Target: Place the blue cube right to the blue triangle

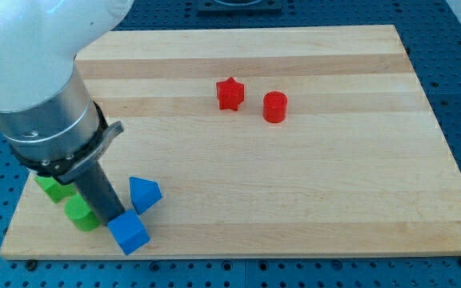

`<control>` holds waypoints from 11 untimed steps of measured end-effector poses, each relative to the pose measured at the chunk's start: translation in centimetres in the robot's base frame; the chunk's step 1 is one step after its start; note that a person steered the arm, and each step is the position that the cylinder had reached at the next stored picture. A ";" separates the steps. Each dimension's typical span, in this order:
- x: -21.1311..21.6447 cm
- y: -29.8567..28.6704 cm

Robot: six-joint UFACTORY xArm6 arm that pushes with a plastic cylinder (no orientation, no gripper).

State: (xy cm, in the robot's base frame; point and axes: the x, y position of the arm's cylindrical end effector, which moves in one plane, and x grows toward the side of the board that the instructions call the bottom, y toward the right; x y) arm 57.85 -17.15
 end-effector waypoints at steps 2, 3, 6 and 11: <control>0.0 -3.6; 1.2 -4.8; 3.9 -1.2; 0.3 8.3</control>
